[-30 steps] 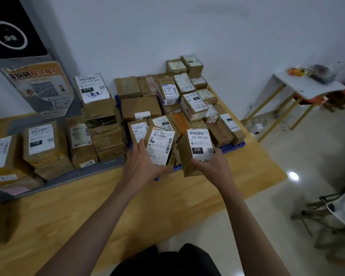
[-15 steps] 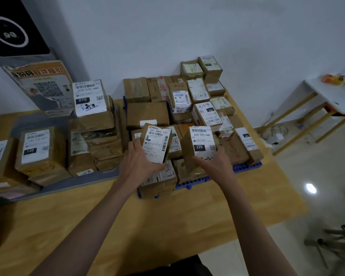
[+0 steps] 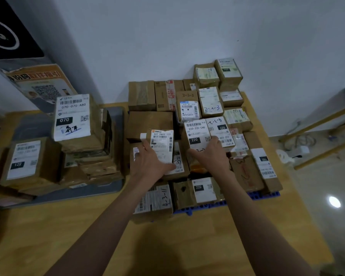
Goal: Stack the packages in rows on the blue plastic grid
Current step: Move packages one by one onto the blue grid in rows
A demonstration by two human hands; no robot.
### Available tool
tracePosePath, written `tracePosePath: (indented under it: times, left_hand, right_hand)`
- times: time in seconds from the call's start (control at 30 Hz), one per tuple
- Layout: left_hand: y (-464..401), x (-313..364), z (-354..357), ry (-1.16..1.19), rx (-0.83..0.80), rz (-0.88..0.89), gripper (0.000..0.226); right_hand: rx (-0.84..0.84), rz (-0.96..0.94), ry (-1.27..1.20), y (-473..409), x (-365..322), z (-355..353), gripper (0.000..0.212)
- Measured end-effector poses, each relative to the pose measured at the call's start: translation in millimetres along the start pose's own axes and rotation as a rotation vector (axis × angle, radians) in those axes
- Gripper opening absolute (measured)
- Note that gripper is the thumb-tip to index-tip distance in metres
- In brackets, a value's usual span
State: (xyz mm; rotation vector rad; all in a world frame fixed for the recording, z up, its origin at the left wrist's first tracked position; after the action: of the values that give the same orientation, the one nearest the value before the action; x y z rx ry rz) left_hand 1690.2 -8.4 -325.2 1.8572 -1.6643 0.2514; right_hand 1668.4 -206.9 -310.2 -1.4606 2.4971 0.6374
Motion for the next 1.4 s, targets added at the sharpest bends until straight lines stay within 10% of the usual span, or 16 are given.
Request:
tracePosePath:
  times: [0.8, 1.03, 1.4]
  left_hand:
    - [-22, 29, 32, 0.044, 0.040, 0.033, 0.145]
    - [-15, 22, 13, -0.003, -0.058, 0.008, 0.150]
    - [31, -17, -36, -0.146, -0.103, 0.158, 0.085]
  right_hand:
    - [-0.045, -0.032, 0.018, -32, -18, 15, 0.105]
    - [-0.054, -0.061, 0.024, -14, -14, -10, 0.067]
    - [-0.104, -0.061, 0.170, 58, -26, -29, 0.051]
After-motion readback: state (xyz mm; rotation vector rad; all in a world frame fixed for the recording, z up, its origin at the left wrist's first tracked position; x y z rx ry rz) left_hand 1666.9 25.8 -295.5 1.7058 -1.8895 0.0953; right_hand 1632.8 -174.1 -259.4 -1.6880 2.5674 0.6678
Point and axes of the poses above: each hand's wrist, its own y-axis away from the middle knuckle, its own z-axis out of the palm, x = y × z, the point moved 3 cm from there along -y, towards the middle knuckle, and after that the axes turned 12 degrees about y, right-handed, at the moved point
